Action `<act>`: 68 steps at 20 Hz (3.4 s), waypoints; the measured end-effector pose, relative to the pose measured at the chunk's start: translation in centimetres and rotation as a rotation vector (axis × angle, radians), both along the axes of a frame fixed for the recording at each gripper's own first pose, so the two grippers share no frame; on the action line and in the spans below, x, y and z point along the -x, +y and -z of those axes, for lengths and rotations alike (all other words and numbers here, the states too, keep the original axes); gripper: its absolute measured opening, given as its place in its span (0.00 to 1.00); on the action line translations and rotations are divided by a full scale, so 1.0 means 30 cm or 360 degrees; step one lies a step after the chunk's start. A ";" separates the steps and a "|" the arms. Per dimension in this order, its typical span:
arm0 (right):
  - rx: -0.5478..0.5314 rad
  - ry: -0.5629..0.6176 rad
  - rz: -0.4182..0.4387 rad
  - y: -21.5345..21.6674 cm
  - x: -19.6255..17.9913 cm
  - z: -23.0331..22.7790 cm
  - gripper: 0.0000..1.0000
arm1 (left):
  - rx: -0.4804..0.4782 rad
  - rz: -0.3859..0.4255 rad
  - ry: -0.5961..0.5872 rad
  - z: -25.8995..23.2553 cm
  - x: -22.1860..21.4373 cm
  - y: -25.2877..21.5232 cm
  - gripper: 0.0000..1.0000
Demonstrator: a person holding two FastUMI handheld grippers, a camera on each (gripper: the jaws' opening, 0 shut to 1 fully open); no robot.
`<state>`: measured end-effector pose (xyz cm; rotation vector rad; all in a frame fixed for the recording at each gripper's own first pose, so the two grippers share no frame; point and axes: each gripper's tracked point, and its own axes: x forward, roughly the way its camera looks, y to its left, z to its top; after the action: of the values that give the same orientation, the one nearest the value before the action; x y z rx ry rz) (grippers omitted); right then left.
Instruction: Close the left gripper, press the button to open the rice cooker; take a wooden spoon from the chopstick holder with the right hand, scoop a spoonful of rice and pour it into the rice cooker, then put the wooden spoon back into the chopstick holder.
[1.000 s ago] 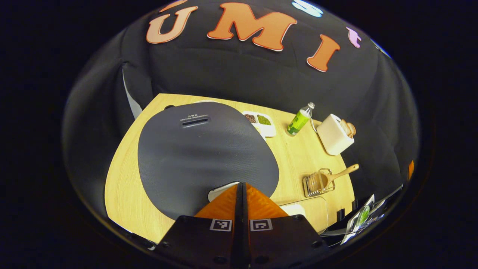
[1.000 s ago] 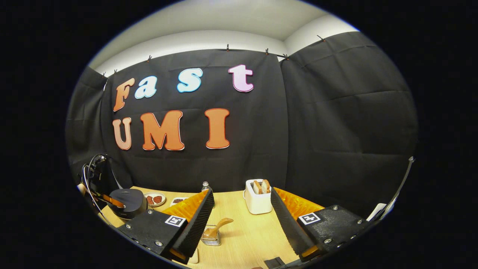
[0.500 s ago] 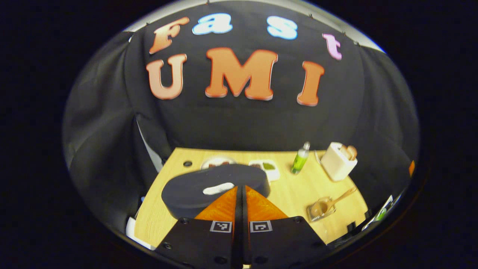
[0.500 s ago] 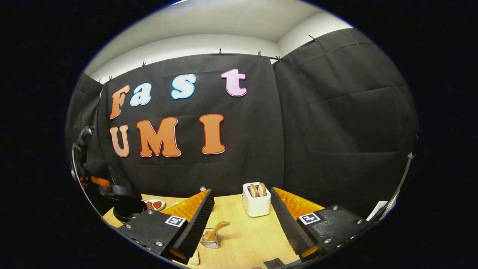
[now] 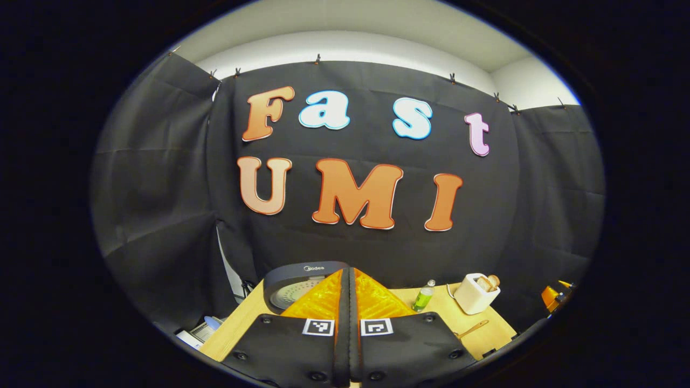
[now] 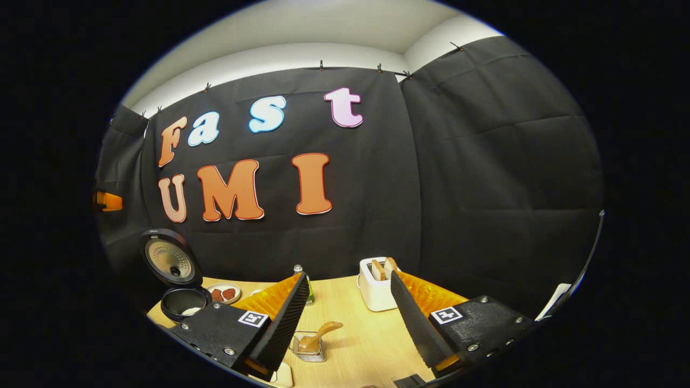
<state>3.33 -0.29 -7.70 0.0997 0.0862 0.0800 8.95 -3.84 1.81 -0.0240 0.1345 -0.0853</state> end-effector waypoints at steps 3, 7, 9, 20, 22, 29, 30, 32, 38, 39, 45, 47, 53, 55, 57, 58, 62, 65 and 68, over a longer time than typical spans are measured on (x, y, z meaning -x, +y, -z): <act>-0.0005 0.0040 -0.0015 0.041 -0.070 0.098 0.94 | -0.0040 -0.0095 -0.0072 -0.057 0.048 0.076 0.03; -0.0046 0.0144 -0.0055 0.105 -0.155 0.255 0.94 | -0.0033 -0.0201 -0.0132 -0.112 0.097 0.168 0.21; -0.0072 0.0224 -0.0054 0.129 -0.197 0.349 0.94 | -0.0095 -0.0247 -0.0169 -0.128 0.113 0.216 0.38; -0.0199 0.0634 -0.0095 0.264 -0.264 0.718 0.88 | -0.0148 -0.0411 -0.0233 -0.174 0.161 0.335 0.90; -0.0261 0.0676 -0.0119 0.293 -0.270 0.748 0.77 | -0.0158 -0.0436 -0.0217 -0.163 0.169 0.355 0.95; -0.0441 0.0803 -0.0133 0.335 -0.270 0.784 0.25 | -0.0159 -0.0455 -0.0169 -0.123 0.147 0.397 1.00; -0.0469 0.0820 -0.0127 0.338 -0.267 0.780 0.18 | -0.0168 -0.0452 -0.0160 -0.118 0.143 0.397 1.00; -0.0454 0.0809 -0.0121 0.351 -0.268 0.782 0.13 | -0.0171 -0.0431 -0.0151 -0.109 0.128 0.397 0.99; -0.0393 0.0664 -0.0039 0.342 -0.221 0.630 0.02 | -0.0118 -0.0310 -0.0147 -0.098 0.100 0.415 1.00; -0.0380 0.0626 -0.0029 0.345 -0.206 0.589 0.02 | -0.0104 -0.0281 -0.0146 -0.096 0.090 0.425 1.00; -0.0286 0.0344 0.0031 0.415 -0.053 0.301 0.02 | -0.0068 -0.0118 -0.0181 -0.110 0.028 0.515 0.97; -0.0218 0.0280 0.0004 0.480 0.023 0.240 0.02 | -0.0073 -0.0081 -0.0188 -0.101 0.018 0.553 0.97; 0.0091 0.0227 -0.0099 0.688 0.229 0.238 0.02 | -0.0032 0.0023 -0.0171 -0.083 -0.011 0.646 0.97; 0.0244 0.0256 -0.0113 0.724 0.263 0.293 0.02 | -0.0051 0.0016 -0.0190 -0.091 -0.013 0.684 1.00; 0.0321 0.0298 -0.0141 0.756 0.296 0.352 0.02 | -0.0068 0.0003 -0.0197 -0.094 -0.005 0.707 1.00; 0.0354 0.0321 -0.0153 0.765 0.303 0.381 0.02 | -0.0071 -0.0002 -0.0194 -0.094 -0.002 0.715 1.00; 0.0513 0.0386 -0.0159 0.760 0.297 0.489 0.02 | -0.0070 -0.0035 -0.0194 -0.087 0.015 0.743 1.00; 0.0585 0.0431 -0.0156 0.756 0.291 0.559 0.02 | -0.0094 -0.0059 -0.0189 -0.082 0.021 0.758 1.00; 0.0587 0.0506 -0.0133 0.746 0.296 0.631 0.02 | -0.0109 -0.0075 -0.0196 -0.076 0.021 0.762 1.00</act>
<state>-5.55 22.09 -26.62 -0.2611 0.4206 0.1299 8.31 19.02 4.10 0.0465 0.0140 -0.0346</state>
